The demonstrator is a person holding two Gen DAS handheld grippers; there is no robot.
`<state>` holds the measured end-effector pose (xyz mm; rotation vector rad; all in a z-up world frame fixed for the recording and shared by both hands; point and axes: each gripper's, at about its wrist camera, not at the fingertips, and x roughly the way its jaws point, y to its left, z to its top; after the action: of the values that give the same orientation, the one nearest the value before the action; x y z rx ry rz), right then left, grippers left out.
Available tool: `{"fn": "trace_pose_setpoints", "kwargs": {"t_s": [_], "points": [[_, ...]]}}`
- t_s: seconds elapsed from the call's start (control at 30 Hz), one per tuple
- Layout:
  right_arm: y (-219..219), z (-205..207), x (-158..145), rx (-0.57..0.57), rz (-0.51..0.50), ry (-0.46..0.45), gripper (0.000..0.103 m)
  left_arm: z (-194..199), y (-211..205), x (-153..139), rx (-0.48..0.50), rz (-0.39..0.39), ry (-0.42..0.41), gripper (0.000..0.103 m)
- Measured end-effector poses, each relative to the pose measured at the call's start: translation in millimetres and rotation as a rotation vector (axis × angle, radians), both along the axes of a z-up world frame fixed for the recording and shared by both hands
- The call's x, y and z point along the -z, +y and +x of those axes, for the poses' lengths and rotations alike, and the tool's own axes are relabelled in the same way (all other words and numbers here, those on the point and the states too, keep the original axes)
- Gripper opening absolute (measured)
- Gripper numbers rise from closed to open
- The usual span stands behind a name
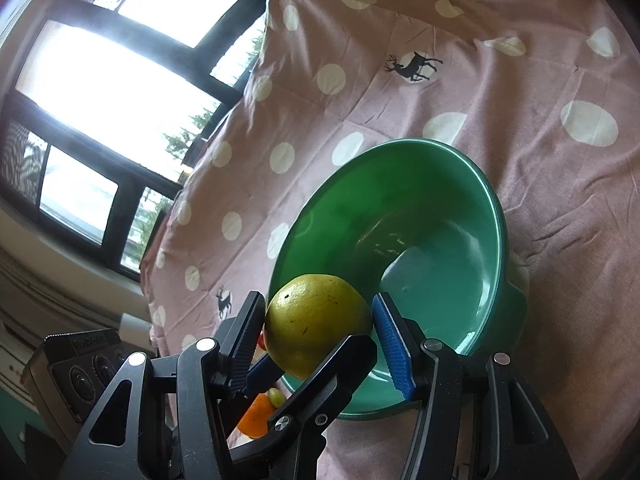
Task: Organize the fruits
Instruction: 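Lower the pear into the green bowl and open the right gripper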
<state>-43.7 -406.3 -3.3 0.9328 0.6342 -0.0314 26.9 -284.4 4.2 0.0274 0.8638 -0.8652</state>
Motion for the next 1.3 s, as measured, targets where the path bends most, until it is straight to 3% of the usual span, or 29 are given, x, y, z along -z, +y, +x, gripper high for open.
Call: {"fn": "trace_pose_setpoints", "kwargs": {"t_s": [0.77, 0.87, 1.03, 1.3], "points": [[-19.1, -12.7, 3.8, 0.154, 0.001, 0.024, 0.059, 7.2, -27.5, 6.6, 0.036, 0.017, 0.034, 0.066], [-19.1, -12.3, 4.0, 0.159, -0.001, 0.030, 0.058, 6.7, -27.7, 5.1, 0.040, 0.003, 0.013, 0.053], [-21.1, -16.0, 0.7, 0.168, 0.007, -0.010, 0.057, 6.6, -30.5, 2.4, 0.049, 0.005, 0.013, 0.052], [-19.8, -12.8, 1.2, 0.182, -0.029, 0.031, 0.057, 1.2, -19.8, -1.5, -0.002, 0.021, -0.006, 0.052]]}}
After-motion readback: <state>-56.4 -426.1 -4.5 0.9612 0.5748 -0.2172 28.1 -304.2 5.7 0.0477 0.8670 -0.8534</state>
